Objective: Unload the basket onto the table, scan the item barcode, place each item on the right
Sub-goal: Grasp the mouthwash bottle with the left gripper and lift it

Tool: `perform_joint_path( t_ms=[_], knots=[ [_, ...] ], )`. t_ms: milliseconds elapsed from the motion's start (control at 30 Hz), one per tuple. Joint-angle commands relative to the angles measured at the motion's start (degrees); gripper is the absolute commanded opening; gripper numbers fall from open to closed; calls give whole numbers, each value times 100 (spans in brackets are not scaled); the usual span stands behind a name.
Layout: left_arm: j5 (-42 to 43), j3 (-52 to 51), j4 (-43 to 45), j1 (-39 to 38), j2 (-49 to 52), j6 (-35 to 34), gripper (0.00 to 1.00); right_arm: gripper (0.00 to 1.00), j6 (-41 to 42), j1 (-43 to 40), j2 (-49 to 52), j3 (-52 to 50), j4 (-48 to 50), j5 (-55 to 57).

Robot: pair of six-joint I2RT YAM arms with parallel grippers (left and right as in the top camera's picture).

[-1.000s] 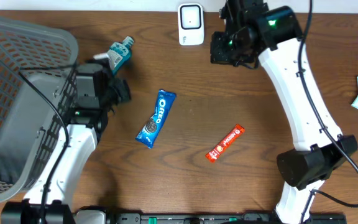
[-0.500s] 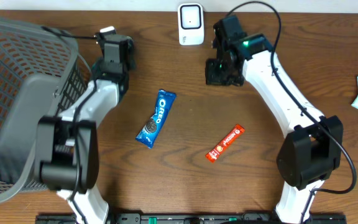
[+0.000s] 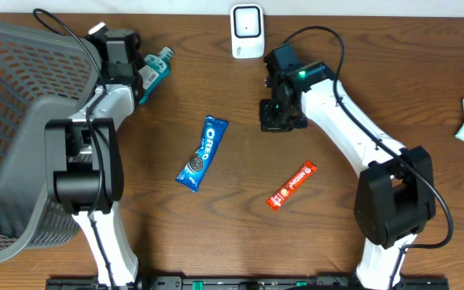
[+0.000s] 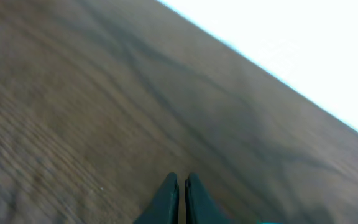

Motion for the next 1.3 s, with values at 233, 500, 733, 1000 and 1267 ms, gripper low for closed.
perform_joint_path(
  t_ms=[233, 500, 733, 1000, 1267],
  knots=[
    [957, 90, 52, -24, 614, -264, 7, 1, -48, 304, -48, -24, 170, 116],
    [2494, 92, -234, -31, 614, -24, 7, 1, -46, 334, -48, -24, 153, 116],
    [3550, 92, -350, -90, 472, 380, 7, 1, -48, 334, -48, -24, 155, 201],
    [2170, 92, -1473, -422, -743, 710, 7, 1, -48, 334, -48, -24, 236, 435],
    [1075, 92, -1506, -955, -1357, 614, 94, 1, -46, 334, -48, -24, 402, 409]
  ],
)
